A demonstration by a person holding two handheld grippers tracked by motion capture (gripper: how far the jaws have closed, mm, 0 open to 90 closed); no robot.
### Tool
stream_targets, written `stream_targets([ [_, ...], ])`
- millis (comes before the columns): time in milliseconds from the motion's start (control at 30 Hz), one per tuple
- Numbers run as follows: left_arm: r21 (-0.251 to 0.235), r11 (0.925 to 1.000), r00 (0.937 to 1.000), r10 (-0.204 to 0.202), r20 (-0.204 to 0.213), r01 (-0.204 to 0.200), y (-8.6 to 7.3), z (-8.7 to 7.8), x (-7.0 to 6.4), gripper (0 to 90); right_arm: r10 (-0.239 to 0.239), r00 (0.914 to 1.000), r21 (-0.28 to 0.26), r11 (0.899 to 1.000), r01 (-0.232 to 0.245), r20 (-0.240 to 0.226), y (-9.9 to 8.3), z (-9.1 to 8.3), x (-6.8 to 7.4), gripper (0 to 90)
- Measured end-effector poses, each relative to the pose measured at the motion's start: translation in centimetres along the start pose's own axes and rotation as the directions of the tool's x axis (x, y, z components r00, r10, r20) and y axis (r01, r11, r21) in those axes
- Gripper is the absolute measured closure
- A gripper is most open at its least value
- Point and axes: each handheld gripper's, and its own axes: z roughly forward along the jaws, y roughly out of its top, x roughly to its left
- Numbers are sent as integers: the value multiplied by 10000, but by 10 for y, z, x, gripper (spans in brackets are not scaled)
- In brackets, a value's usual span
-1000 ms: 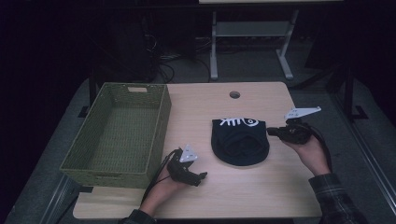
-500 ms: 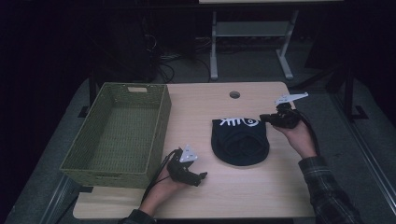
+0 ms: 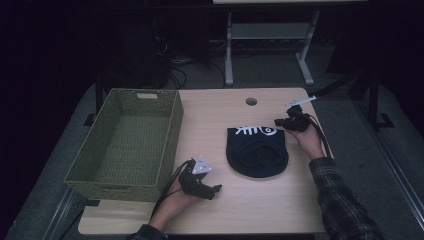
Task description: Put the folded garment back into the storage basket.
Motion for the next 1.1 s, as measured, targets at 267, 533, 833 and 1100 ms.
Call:
stream_targets([
  [267, -34, 10000, 10000, -46, 6, 46, 0, 0, 0, 126, 113, 9999, 569, 9983, -111, -47, -12, 8, -7, 900],
  [533, 0, 10000, 10000, -7, -4, 7, 0, 0, 0, 126, -194, 9996, 731, 9971, 207, -187, -21, -2, -5, 900],
  [833, 1, 10000, 10000, -11, -2, 11, 0, 0, 0, 126, -558, 9977, 814, 9949, 589, -397, -30, -17, 5, 900],
  [1100, 1, 10000, 10000, -17, -3, 17, 0, 0, 0, 126, -967, 9940, 716, 9924, 1002, -505, -40, -29, 16, 900],
])
